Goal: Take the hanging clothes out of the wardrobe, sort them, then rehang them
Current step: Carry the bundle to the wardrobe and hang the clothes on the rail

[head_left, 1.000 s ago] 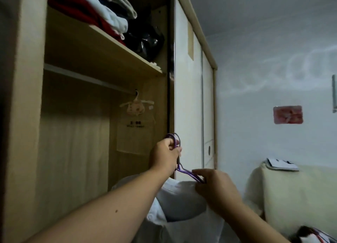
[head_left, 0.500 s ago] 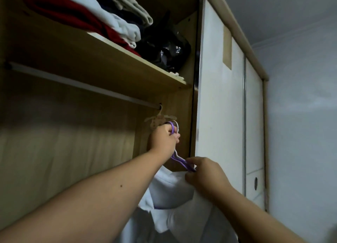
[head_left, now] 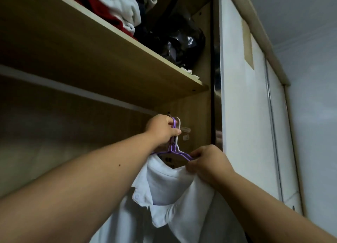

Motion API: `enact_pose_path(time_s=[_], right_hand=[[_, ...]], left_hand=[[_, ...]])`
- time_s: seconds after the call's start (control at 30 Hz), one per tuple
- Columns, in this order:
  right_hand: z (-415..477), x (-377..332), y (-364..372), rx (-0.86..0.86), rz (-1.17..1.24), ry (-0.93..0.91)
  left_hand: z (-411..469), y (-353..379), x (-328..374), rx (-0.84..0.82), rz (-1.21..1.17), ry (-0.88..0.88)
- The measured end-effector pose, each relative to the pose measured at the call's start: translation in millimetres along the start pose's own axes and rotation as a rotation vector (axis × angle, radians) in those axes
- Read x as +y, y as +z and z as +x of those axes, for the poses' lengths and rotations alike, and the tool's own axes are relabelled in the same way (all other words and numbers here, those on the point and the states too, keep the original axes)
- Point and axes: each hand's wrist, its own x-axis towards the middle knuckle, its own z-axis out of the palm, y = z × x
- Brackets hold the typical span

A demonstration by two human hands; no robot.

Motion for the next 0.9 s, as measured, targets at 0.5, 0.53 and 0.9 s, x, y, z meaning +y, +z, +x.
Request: enact_pose_path(time_s=[0.5,0.53,0.9], right_hand=[[186,-30,45,0.147,0.059,-0.084],[197,-32,47,0.153,0.056,-0.079],[260,-16,93,0.081,0.060,-0.034]], left_hand=[[169,-19,-44,0.008,0.336,0.127],[175,-19,-45,0.002,0.340,0.119],[221,17,-96,-0.016,0.573,0.007]])
